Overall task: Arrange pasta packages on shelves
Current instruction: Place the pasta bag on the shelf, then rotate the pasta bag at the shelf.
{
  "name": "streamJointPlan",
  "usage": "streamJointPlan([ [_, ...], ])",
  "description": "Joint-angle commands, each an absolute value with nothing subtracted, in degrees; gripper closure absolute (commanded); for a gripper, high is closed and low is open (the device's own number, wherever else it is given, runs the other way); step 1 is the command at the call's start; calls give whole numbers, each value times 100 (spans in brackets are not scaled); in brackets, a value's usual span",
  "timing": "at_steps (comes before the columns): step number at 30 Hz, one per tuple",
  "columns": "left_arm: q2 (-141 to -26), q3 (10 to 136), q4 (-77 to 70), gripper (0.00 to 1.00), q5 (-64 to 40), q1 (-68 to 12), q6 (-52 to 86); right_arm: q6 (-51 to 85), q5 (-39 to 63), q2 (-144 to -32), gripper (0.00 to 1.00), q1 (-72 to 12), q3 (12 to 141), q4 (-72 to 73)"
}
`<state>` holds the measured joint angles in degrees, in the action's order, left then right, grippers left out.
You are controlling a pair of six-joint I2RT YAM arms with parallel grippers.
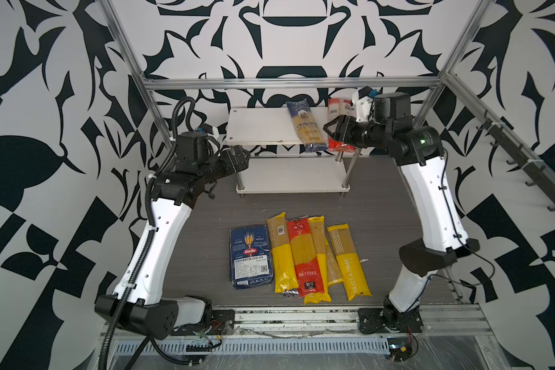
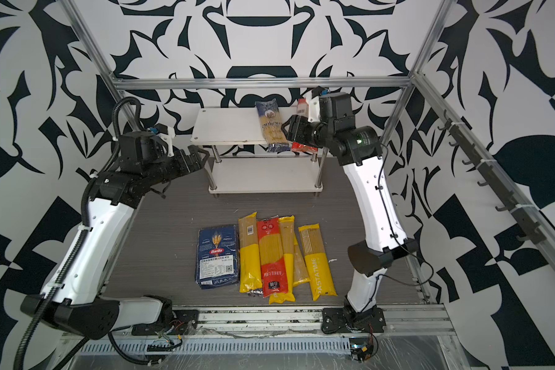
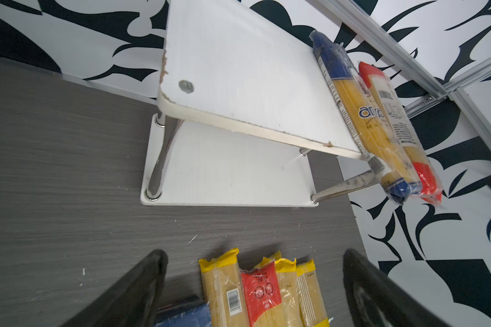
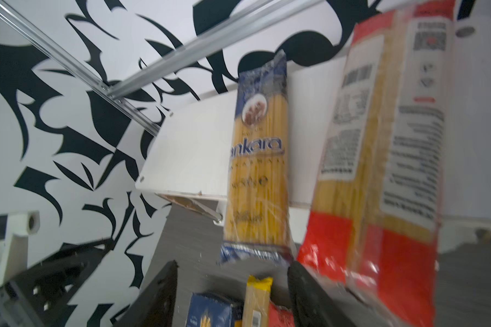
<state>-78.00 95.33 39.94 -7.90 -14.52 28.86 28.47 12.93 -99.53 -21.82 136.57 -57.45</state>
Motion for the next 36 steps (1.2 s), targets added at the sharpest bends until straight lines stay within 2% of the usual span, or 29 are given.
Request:
streamJointPlan([
  [1, -8161, 9919, 3794, 1, -1144, -1433, 3083, 2771, 1051, -9057, 35, -2180, 12652, -5418],
  [6, -8905, 10570, 3543, 1, -1441, -1564, 3262, 2972, 837, -7994, 36, -2180, 10917, -5308],
  [12, -10048, 11927, 3635, 1, -1467, -1882, 3252, 3180, 635, -7216, 36, -2180, 9800, -5308],
  [18, -11135, 13356, 3797, 1, -1477, -2194, 3350, 3204, 632, -6913, 36, -2180, 9361, -5427],
  [24, -11873, 14242, 3706, 1, -1534, -2415, 3652, 3155, 744, -6945, 36, -2172, 9230, -5455],
  [36, -12583, 14500, 2763, 0, -1938, -2835, 4477, 3103, 1044, -7120, 36, -2154, 9170, -5518],
])
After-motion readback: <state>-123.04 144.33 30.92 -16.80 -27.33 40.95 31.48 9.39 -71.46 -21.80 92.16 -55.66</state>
